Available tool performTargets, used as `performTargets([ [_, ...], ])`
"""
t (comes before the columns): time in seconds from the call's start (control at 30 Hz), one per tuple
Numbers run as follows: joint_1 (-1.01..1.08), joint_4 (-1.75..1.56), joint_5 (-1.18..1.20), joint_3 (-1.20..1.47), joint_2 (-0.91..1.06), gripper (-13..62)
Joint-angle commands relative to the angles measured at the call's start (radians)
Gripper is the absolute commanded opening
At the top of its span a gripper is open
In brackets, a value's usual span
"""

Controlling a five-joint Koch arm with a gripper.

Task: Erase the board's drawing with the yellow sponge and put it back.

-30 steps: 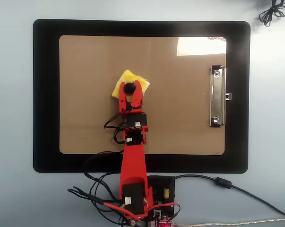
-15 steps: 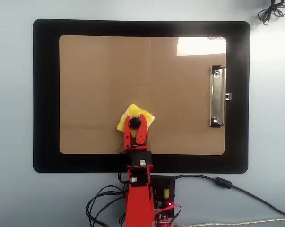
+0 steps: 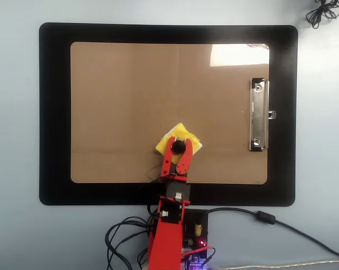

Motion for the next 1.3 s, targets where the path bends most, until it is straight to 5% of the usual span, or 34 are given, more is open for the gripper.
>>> performTargets([
  [0.0, -0.041, -0.012, -0.003, 0.075, 0.153, -8.2],
  [0.17, -0.175, -0.017, -0.008, 0.12, 0.221, -8.2],
  [0.43, -0.173, -0.026, -0.008, -0.236, -0.155, -8.2],
  [0.7, -0.175, 0.011, -0.003, 0.186, 0.345, -8.2],
  [0.8, -0.175, 0.055, 0.003, 0.206, 0.391, -8.2],
  [1.1, 0.0, 0.067, 0.006, -0.044, 0.101, -8.2],
  [1.27, -0.1, 0.067, -0.008, -0.071, 0.06, -8.2],
])
